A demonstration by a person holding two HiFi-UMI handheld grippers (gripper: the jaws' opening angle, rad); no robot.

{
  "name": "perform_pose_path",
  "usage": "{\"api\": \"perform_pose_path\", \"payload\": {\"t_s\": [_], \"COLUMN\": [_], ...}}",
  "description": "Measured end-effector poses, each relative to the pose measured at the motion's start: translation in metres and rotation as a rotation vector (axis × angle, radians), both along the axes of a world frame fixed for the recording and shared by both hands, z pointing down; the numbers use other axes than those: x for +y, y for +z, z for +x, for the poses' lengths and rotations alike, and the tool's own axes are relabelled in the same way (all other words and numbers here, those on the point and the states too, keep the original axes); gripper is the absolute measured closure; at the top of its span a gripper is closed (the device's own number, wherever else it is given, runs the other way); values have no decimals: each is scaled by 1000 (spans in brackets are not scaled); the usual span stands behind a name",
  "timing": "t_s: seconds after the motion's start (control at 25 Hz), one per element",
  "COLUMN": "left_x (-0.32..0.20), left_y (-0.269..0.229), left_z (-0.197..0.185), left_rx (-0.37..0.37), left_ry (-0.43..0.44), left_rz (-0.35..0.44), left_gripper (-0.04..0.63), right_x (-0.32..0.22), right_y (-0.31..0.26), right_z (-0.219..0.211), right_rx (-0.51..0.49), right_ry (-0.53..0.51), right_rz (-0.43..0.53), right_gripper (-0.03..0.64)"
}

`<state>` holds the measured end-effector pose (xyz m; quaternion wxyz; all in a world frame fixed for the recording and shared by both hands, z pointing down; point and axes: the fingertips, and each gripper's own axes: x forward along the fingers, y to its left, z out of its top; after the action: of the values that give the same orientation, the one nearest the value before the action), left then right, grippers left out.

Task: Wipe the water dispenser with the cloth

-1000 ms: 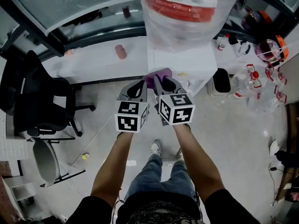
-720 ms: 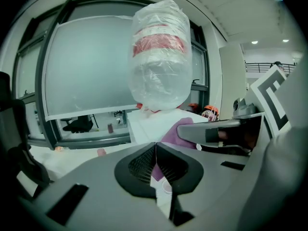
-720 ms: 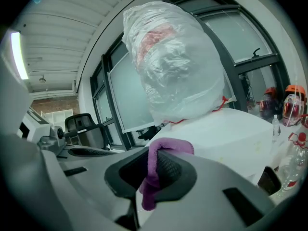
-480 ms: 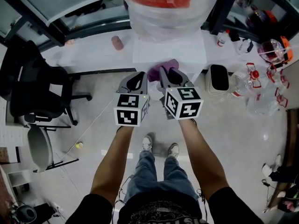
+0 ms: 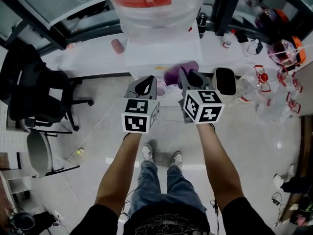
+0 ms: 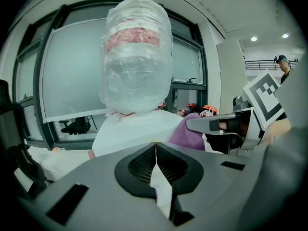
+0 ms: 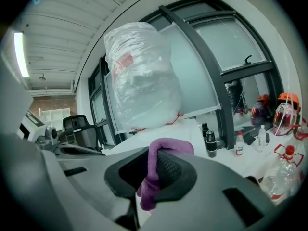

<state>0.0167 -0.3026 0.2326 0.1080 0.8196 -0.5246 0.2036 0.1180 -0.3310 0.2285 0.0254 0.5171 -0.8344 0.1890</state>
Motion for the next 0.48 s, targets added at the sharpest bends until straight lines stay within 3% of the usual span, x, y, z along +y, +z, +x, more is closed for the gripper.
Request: {"api": "perform_pose_path", "payload": {"t_s": [0.28,0.48], "left_x": [-2,-4], "left_y": [-2,0], "left_z": [27,30], "left_rx": [-4,-5], "left_ry": [20,24], "left_rz": [7,10], "left_gripper": [569,569], "right_x": [-3,-2], "right_y": [-3,-2], "right_z": [50,63], "right_rx": [51,75], "right_ry": [29,40], "right_rz": [23,38], "right_gripper": [584,584]}}
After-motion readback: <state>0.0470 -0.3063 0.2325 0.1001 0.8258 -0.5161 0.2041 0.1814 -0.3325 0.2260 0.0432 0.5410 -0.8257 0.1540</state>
